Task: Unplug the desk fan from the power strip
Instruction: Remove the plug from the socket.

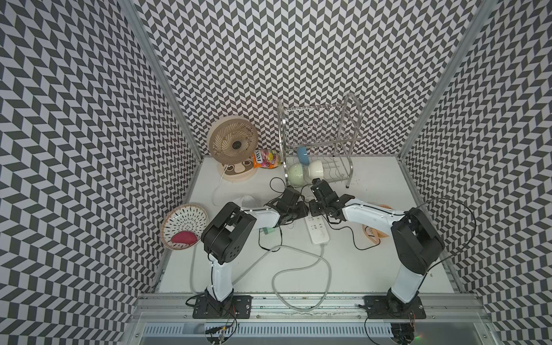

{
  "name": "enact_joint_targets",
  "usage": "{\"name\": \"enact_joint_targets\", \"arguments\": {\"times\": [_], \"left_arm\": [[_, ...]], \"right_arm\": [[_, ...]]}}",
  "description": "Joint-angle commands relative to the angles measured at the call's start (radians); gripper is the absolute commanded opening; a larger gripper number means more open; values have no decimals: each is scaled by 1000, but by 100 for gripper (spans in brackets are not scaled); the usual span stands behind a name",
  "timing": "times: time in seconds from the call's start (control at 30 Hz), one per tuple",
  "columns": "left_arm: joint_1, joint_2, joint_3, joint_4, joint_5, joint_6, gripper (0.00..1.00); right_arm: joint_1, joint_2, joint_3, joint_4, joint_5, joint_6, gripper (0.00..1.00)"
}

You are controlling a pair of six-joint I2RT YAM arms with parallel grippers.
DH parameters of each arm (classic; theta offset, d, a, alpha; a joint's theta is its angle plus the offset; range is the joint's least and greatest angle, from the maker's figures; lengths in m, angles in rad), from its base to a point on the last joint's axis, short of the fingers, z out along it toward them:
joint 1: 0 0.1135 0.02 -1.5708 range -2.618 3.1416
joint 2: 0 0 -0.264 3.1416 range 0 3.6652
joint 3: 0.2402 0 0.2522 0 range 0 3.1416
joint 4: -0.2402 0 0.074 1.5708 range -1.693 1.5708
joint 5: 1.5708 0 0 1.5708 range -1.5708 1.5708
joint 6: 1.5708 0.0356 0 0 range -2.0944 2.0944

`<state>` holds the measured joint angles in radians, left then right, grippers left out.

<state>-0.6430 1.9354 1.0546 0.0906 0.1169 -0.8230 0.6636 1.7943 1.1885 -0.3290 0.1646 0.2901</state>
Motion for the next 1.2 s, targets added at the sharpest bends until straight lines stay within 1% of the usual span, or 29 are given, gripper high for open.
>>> {"name": "enact_joint_targets", "arguments": {"times": [0.0, 0.07, 0.13, 0.17, 0.2, 0.3, 0.33, 0.37, 0.43, 0.47, 0.5, 0.53, 0.6, 0.63, 0.67, 0.7, 0.73, 0.77, 0.8, 0.93, 0.97, 1.07, 1.1, 1.17], "left_arm": [[-1, 50, -65, -185, -63, 30, 42], [-1, 50, -69, -186, -66, 30, 42], [-1, 48, -69, -187, -69, 28, 42], [-1, 48, -69, -186, -71, 28, 42], [0, 49, -69, -186, -71, 28, 42], [-1, 55, -63, -186, -72, 26, 42], [0, 57, -61, -186, -73, 25, 42], [0, 58, -59, -188, -73, 24, 42], [-1, 59, -59, -189, -73, 22, 42], [-1, 59, -58, -188, -74, 21, 42], [-1, 60, -56, -188, -74, 21, 42], [-1, 61, -55, -188, -74, 22, 42], [-1, 66, -49, -189, -74, 22, 42], [-1, 70, -47, -191, -74, 22, 41], [-1, 70, -45, -192, -75, 21, 41], [-1, 71, -44, -193, -75, 20, 41], [-1, 71, -43, -193, -76, 19, 41], [-1, 71, -41, -193, -76, 18, 41], [-1, 72, -42, -192, -76, 17, 42], [-1, 81, -32, -197, -78, 18, 41], [-2, 83, -30, -198, -77, 18, 42], [-1, 84, -30, -198, -79, 15, 42], [-1, 85, -30, -197, -79, 13, 41], [-1, 88, -30, -198, -77, 14, 41]], "right_arm": [[18, -105, -6, 163, -108, -12, 27], [18, -115, -7, 161, -70, 3, 27], [19, -93, 31, 98, 5, 0, 27], [22, -79, 48, 78, 12, -6, 27], [24, -74, 52, 80, -7, -14, 27], [24, -106, 1, 164, -138, -23, 27], [24, -120, -13, 187, -148, -16, 28], [24, -125, -15, 187, -126, 0, 28], [25, -110, 18, 121, -23, 13, 28], [25, -95, 40, 90, 6, 9, 28], [25, -85, 53, 77, 10, -2, 27], [26, -85, 51, 88, -17, -12, 27], [25, -106, 25, 141, -121, -27, 28], [25, -118, 7, 168, -135, -22, 28], [26, -124, -1, 170, -109, -14, 28], [27, -121, 3, 151, -58, -1, 28], [28, -103, 28, 97, 21, 8, 28], [30, -85, 54, 60, 61, 10, 28], [31, -76, 70, 43, 69, 2, 28], [33, -110, 20, 136, -64, -20, 29], [33, -117, 10, 145, -69, -10, 29], [47, -94, 33, 108, -31, -2, 29], [53, -86, 40, 104, -42, -8, 29], [56, -85, 31, 129, -118, -15, 29]]}}
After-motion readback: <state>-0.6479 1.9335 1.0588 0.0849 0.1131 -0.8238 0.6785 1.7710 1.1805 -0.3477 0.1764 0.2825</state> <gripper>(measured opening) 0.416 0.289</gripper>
